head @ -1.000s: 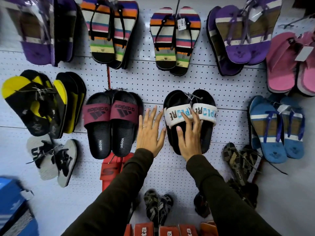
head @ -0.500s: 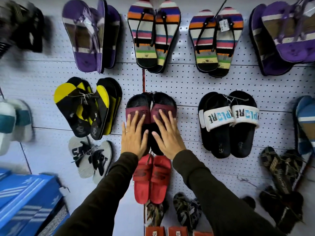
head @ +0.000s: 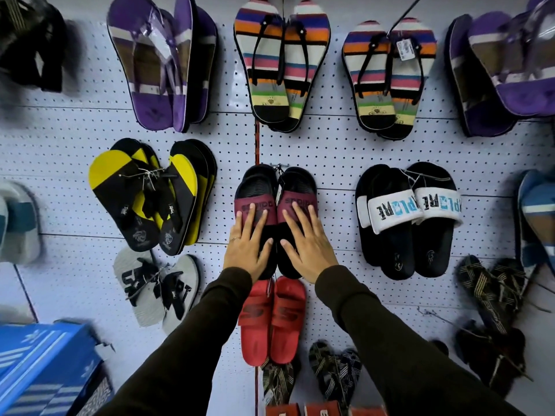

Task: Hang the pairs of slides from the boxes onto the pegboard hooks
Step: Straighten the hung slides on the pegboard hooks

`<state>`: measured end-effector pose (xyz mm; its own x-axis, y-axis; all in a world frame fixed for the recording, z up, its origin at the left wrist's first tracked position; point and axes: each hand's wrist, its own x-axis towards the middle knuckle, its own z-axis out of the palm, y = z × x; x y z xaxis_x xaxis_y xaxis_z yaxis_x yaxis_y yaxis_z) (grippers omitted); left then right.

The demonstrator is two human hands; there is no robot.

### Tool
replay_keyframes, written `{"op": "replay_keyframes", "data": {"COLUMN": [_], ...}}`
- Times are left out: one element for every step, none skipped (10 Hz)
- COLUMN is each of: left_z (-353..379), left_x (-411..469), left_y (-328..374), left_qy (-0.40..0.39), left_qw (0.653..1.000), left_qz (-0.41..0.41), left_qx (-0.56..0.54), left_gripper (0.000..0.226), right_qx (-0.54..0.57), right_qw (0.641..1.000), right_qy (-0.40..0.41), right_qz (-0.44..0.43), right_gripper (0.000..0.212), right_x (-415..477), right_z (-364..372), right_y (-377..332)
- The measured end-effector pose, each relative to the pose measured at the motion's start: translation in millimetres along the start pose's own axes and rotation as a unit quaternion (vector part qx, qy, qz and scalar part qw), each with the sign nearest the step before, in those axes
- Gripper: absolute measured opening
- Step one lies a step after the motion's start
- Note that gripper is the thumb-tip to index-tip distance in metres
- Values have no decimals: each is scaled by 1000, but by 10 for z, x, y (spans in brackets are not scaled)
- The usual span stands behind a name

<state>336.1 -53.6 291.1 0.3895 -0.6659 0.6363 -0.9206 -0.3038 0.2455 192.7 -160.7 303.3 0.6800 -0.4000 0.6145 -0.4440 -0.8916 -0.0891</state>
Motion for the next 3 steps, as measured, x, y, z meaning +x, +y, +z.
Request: {"op": "replay_keyframes", "data": {"left_z": [-57,-153,-254], "left_x": [-2,-10,2], "left_y": [69,142,364], "left_qy": [9,40,85], "left_qw": [1000,999,996], "left_qz": [-8,0,29], "left_qx": [22,9,-6], "left_gripper": [63,62,61], "right_qx": [37,130,226], "right_qw": [999,991,960], "right_qy": [-26,16,164], "right_qz": [12,11,-22], "right_gripper": [63,57,48], "right_x": [-27,-113,-242], "right_z": [-275,-716,-1558], "right_y": [-8,-29,205]}}
